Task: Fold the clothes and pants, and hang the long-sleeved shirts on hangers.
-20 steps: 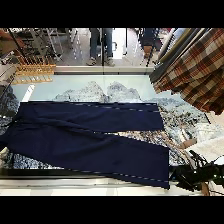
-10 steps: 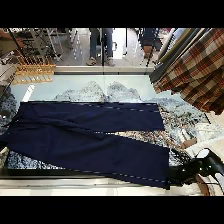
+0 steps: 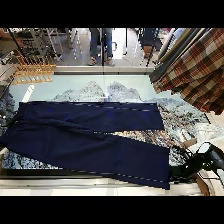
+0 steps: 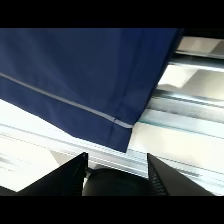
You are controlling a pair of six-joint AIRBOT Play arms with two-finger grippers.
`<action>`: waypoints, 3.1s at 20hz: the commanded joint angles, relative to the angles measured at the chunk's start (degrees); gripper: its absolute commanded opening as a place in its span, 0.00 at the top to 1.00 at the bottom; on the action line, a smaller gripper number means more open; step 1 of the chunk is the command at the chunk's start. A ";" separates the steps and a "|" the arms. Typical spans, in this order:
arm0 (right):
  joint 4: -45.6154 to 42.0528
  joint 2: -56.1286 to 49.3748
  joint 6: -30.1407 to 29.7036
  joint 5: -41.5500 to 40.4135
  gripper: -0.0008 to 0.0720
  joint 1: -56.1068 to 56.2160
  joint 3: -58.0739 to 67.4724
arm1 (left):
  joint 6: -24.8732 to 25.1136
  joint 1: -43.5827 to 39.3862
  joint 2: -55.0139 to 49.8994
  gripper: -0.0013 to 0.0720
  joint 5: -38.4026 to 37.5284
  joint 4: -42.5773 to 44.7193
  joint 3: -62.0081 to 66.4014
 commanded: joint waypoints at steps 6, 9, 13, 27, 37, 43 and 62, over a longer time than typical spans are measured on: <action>3.37 -7.69 -3.56 -3.96 0.38 0.17 -1.40 | 0.00 0.11 0.04 0.97 -0.48 0.00 0.04; 3.93 -9.73 -4.20 -3.15 0.47 0.17 -1.57 | 0.00 0.37 0.07 0.97 -0.48 -0.48 0.07; 3.48 -9.92 -6.10 -2.08 0.84 0.15 -3.89 | 0.00 1.20 0.07 0.97 -0.50 -3.50 0.07; 9.01 -0.13 2.16 5.49 0.98 0.15 31.52 | 2.89 -0.92 8.63 0.97 -5.62 -4.46 14.78; 26.21 -39.87 6.82 -20.24 0.98 7.19 66.86 | -12.17 -19.50 -1.49 0.97 15.32 -4.26 31.32; 29.16 -64.72 13.00 -38.53 0.83 14.80 92.74 | -13.35 -22.53 -11.45 0.91 20.81 -4.26 31.32; 42.91 -33.88 13.40 -27.08 0.21 13.09 32.50 | -16.28 -19.50 -7.93 0.24 -5.97 20.65 24.00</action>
